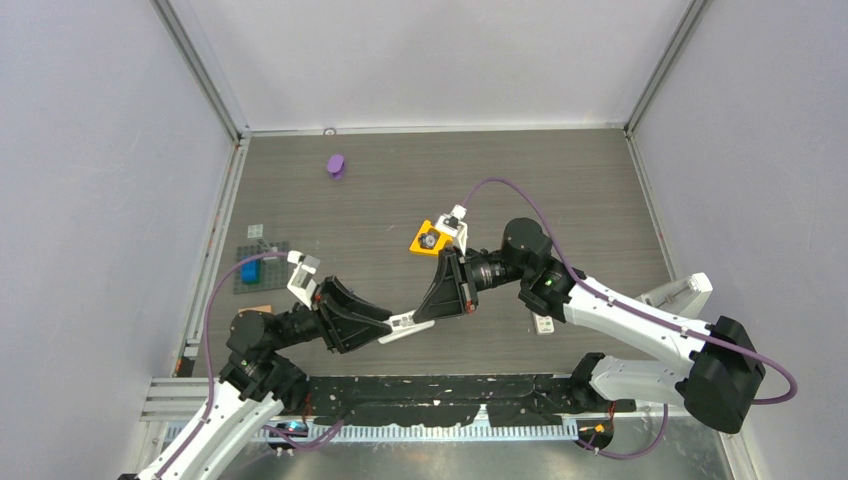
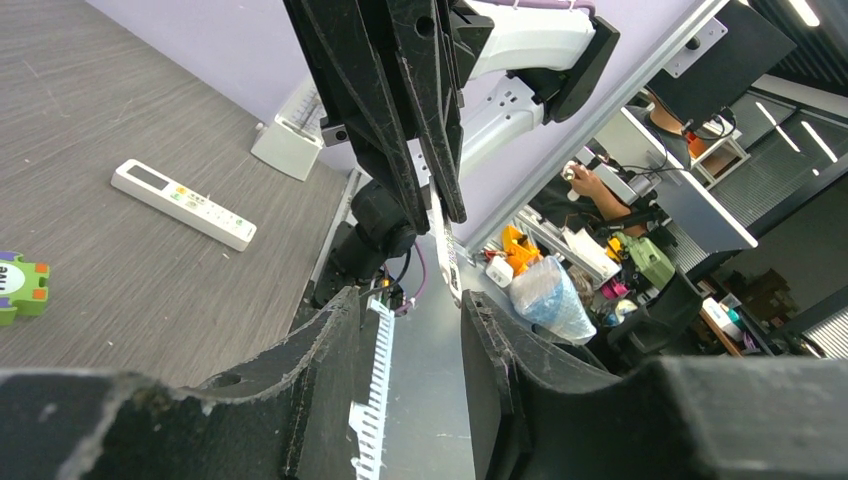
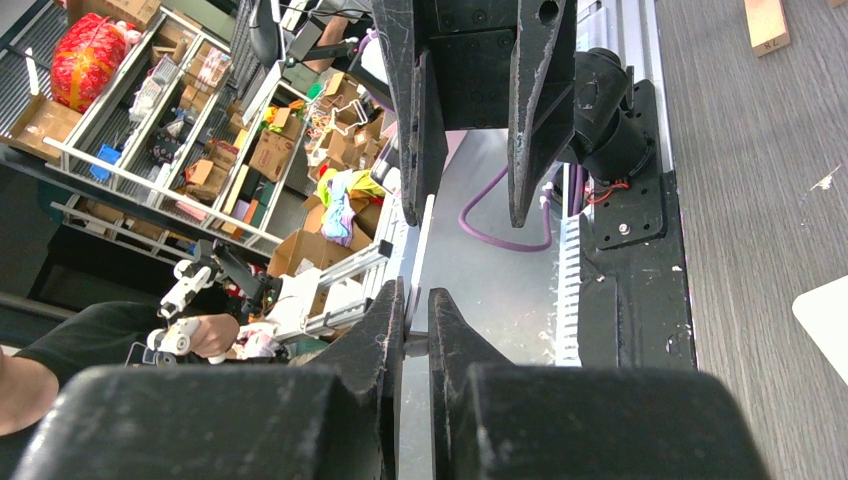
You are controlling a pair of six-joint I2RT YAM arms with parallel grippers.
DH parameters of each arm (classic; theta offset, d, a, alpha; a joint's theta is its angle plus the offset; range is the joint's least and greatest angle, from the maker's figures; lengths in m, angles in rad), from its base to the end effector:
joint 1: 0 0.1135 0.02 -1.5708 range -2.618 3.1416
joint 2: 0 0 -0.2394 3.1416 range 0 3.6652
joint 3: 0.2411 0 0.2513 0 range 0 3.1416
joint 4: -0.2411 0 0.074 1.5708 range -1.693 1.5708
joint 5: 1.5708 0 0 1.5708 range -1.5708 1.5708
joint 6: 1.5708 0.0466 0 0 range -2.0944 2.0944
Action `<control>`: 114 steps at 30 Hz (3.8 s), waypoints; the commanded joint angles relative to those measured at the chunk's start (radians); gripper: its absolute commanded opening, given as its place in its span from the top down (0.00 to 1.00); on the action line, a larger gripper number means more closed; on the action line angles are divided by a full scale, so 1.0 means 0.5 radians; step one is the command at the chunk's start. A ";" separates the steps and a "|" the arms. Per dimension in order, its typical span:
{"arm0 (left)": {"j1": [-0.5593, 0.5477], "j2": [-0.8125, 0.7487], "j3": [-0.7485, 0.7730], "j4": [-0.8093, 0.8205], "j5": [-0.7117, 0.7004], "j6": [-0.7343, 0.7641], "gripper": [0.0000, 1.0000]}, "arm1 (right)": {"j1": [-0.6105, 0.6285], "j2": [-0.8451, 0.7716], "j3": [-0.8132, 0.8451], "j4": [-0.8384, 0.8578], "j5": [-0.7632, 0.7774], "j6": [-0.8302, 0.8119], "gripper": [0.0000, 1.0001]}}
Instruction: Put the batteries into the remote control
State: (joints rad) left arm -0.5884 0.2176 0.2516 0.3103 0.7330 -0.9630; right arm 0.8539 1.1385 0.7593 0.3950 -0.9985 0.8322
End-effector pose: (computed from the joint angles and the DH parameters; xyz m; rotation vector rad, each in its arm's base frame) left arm 0.0911 -0.0983 0.2701 0.4752 1.4731 -1.7244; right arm 0.1464 0.2276 0.2979 -0.9909 1.7436 1.9671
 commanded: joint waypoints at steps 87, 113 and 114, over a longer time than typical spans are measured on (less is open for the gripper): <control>0.091 1.083 -0.068 -1.049 -1.071 0.229 0.34 | -0.168 1.468 0.874 -1.624 0.347 -0.978 0.95; 0.092 1.156 -0.101 -1.012 -1.062 0.217 0.35 | -0.137 1.529 0.799 -1.533 0.373 -0.937 0.95; 0.092 1.159 -0.101 -1.008 -1.059 0.217 0.35 | -0.134 1.533 0.796 -1.527 0.374 -0.932 0.95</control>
State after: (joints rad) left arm -0.5472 0.7807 0.2234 -0.1917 0.2024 -0.8574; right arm 0.7780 1.8992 1.1652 -0.3985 -0.8024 0.3580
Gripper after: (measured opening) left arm 0.653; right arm 0.136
